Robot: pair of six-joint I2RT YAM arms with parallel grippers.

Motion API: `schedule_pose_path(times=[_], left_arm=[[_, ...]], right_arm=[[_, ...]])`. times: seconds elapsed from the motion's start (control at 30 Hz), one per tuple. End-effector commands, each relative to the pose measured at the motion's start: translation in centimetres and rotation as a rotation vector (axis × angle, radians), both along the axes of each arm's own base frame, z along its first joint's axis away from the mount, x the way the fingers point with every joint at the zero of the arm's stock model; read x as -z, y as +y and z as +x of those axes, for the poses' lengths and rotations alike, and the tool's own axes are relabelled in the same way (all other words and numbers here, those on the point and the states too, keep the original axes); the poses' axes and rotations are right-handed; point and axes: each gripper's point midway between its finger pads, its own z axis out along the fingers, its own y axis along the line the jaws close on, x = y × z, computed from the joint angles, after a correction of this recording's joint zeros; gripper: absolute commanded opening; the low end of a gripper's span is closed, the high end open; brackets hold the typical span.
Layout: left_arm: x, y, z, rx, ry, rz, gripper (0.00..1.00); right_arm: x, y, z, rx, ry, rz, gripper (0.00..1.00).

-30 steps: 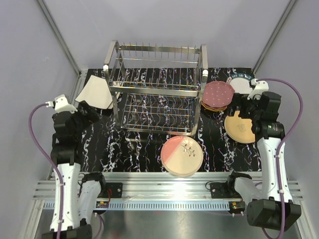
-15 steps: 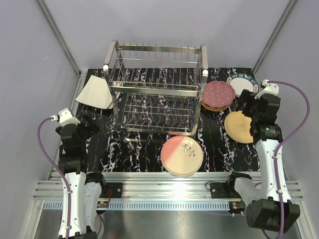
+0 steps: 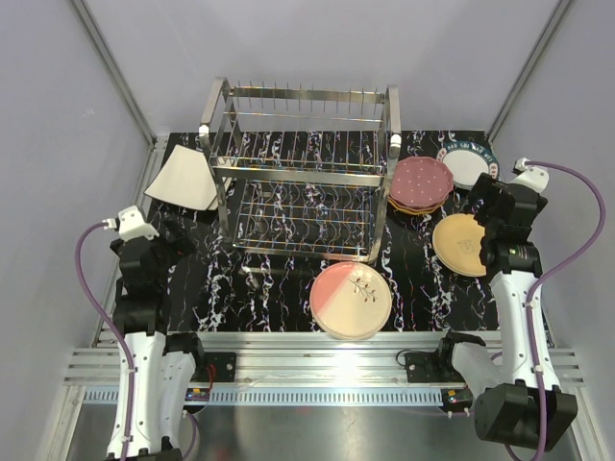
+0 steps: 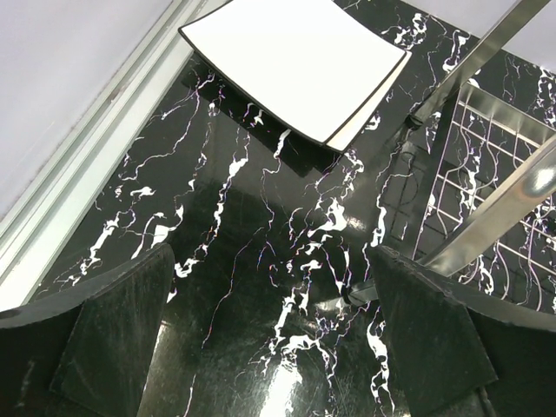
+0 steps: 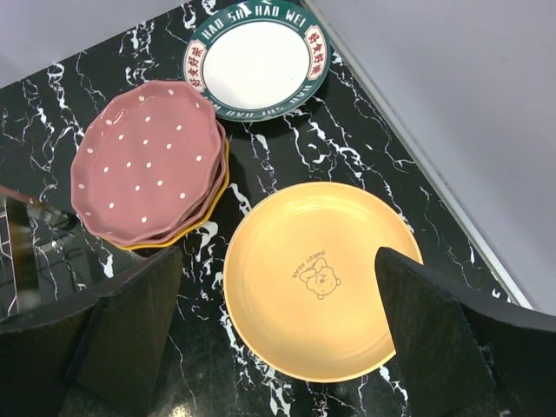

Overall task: Unload the plates from the dish rack
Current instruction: Place the plate on the table

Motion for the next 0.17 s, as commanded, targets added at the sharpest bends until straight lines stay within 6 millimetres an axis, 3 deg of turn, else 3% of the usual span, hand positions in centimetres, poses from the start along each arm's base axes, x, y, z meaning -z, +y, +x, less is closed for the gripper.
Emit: schedule_pose_path(times=[0.0,0.13], left_arm=[[-1.32,0.09,0.67,0.008,-0.053,0.028,0.99],[-1.23,0.0,0.71,0.018,-0.049,0.034,0.99]], right_arm=[[-1.72,-1.19,0.07,0.061,-0.077,-0.036,1.0],[-2.0,-1.36,-0.07,0.05,-0.071,-0.075,1.0]])
